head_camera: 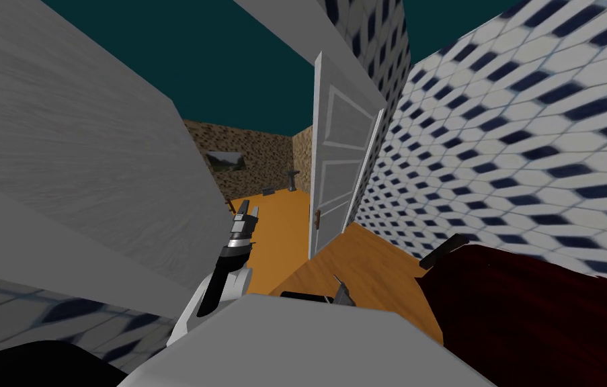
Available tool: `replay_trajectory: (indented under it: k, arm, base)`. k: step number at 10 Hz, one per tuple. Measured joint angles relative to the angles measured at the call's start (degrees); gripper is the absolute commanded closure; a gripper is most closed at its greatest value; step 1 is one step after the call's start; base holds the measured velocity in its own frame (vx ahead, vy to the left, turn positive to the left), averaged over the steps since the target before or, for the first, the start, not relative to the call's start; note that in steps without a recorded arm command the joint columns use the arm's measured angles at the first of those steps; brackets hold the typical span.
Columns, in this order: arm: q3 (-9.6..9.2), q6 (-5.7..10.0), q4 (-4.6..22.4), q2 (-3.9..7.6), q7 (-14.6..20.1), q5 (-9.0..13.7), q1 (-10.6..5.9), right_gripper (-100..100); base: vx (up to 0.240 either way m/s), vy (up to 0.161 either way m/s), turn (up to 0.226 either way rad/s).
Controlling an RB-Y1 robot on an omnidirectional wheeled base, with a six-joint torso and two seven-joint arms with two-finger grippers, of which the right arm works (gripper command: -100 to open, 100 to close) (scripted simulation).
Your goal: Push the door open
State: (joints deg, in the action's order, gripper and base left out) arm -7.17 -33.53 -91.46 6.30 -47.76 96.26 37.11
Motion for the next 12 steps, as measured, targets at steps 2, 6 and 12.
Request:
replay_trajectory:
  k: [2, 6, 12]
  arm:
    - [-0.03, -2.08, 1.61, 0.02, -1.48, 3.30, -0.01, -100]
    - [-0.19, -6.18, 4.82, -0.21, -4.82, 10.06, 0.29, -100]
    - [-0.52, -11.92, 8.66, -0.30, -8.99, 19.05, 0.99, -100]
  base:
    - [0.092, -0.033, 0.070]
    - [0.099, -0.032, 0.053]
    - [0.090, -0.030, 0.052]
